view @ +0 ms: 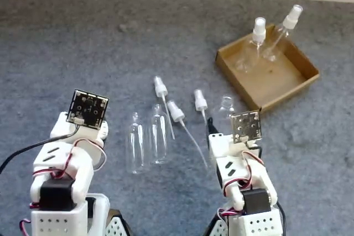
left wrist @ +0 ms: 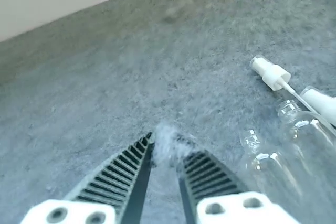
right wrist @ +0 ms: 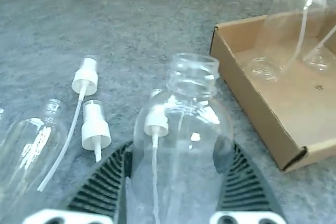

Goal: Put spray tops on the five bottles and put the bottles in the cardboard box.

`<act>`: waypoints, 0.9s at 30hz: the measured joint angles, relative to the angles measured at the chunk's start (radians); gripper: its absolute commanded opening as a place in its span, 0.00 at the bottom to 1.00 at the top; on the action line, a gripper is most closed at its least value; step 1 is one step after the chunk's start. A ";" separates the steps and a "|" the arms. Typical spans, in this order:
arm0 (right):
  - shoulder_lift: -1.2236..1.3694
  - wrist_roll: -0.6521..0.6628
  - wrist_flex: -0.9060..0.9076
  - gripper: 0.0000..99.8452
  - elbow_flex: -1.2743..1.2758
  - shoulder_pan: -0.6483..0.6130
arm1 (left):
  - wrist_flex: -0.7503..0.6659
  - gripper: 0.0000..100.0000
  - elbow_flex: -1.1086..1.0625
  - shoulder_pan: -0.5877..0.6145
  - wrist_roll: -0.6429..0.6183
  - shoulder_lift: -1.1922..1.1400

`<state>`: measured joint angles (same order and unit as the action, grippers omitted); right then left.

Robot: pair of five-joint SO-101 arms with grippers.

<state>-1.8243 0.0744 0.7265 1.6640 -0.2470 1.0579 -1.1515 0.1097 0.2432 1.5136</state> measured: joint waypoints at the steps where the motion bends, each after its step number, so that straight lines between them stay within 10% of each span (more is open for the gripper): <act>1: 0.000 0.000 0.000 0.09 0.000 0.000 | 0.015 0.01 0.025 -0.006 0.002 -0.011; 27: 0.000 -0.002 0.000 0.09 0.003 -0.003 | 0.100 0.05 0.760 -0.129 0.015 -1.204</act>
<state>-1.8243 0.0729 0.7265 1.6671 -0.2501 1.1577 -0.3920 -0.0192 0.2585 0.3092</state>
